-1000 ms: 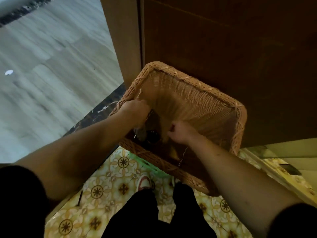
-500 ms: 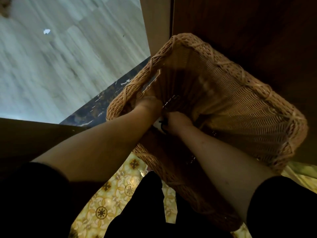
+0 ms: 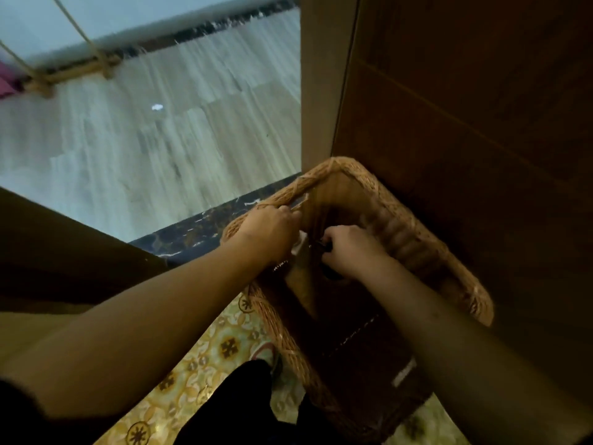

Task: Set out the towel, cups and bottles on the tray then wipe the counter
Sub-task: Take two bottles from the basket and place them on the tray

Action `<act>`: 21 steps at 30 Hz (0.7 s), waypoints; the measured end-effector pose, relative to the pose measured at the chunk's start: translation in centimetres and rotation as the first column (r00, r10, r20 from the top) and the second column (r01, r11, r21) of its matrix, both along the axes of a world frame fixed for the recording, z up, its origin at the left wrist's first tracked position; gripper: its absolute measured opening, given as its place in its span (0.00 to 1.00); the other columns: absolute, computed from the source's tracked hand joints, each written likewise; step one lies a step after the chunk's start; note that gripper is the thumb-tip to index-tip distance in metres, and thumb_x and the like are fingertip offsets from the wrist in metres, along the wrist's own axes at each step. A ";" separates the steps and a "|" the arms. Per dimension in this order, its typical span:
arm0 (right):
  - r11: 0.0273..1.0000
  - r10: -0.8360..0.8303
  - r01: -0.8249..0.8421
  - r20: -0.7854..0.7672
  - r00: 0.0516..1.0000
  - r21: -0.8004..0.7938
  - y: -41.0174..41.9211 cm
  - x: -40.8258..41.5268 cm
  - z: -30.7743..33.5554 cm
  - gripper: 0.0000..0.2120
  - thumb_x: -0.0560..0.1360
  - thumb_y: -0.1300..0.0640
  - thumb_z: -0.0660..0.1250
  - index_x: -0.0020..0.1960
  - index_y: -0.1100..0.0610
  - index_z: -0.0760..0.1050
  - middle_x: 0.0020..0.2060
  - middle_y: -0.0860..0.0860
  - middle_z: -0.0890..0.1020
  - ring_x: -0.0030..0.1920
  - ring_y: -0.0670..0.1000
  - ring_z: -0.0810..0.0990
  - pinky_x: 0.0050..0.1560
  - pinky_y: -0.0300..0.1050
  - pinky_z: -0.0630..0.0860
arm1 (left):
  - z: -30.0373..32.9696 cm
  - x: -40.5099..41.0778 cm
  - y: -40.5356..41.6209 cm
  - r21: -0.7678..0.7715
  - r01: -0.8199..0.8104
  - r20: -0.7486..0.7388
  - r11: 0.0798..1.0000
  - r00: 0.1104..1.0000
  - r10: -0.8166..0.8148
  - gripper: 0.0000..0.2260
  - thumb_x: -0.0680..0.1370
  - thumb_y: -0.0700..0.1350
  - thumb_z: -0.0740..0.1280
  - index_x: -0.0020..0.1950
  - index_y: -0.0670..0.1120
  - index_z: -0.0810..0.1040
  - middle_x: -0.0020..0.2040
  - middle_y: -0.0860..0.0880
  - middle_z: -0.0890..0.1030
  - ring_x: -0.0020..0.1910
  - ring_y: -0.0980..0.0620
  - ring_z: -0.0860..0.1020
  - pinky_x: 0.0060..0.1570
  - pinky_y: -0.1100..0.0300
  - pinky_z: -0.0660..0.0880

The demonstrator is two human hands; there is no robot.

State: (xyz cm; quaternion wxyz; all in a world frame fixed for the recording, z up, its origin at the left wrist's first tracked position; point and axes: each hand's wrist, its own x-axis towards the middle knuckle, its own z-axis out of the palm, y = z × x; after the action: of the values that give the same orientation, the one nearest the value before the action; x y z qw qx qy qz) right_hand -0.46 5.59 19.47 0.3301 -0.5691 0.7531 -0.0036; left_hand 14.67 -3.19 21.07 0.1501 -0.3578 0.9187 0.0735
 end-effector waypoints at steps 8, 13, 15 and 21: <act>0.934 0.197 -0.233 -0.154 0.968 -0.272 -1.6 1.0 13.2 0.04 0.75 0.47 0.69 0.46 0.45 0.75 0.40 0.45 0.78 0.40 0.46 0.76 0.35 0.44 0.72 | 12.8 6.8 3.1 -0.244 -0.221 -0.356 0.944 0.926 0.125 0.13 0.81 0.53 0.61 0.59 0.47 0.76 0.49 0.47 0.79 0.43 0.50 0.77 0.43 0.51 0.80; 0.819 0.282 -0.331 -0.174 0.944 -0.469 -1.9 7.6 20.6 0.05 0.76 0.50 0.70 0.46 0.46 0.74 0.39 0.44 0.78 0.38 0.44 0.76 0.31 0.39 0.69 | 19.7 14.9 5.9 -0.334 -0.419 -0.483 0.845 0.845 0.228 0.13 0.80 0.53 0.61 0.61 0.50 0.74 0.52 0.49 0.79 0.46 0.53 0.76 0.47 0.55 0.79; 0.764 0.325 -0.369 -0.179 0.929 -0.530 -1.8 11.4 22.7 0.06 0.76 0.51 0.70 0.47 0.45 0.73 0.37 0.42 0.75 0.38 0.44 0.75 0.31 0.37 0.67 | 21.7 19.3 7.1 -0.351 -0.500 -0.524 0.792 0.806 0.277 0.15 0.78 0.55 0.60 0.61 0.51 0.73 0.51 0.51 0.78 0.45 0.54 0.75 0.45 0.58 0.76; 0.643 0.512 -0.528 -0.201 0.835 -0.555 -0.7 25.9 25.1 0.08 0.77 0.51 0.70 0.55 0.47 0.76 0.44 0.47 0.77 0.41 0.47 0.76 0.34 0.34 0.66 | 23.6 34.5 12.6 -0.369 -0.657 -0.541 0.657 0.727 0.423 0.12 0.77 0.54 0.66 0.60 0.52 0.74 0.46 0.54 0.76 0.41 0.56 0.74 0.37 0.63 0.70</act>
State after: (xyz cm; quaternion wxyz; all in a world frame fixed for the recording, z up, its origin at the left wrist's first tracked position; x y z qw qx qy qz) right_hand 25.46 4.89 44.53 0.1140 -0.8341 0.5226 -0.1347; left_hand 49.17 9.44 44.68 -0.1816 -0.6237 0.7569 -0.0717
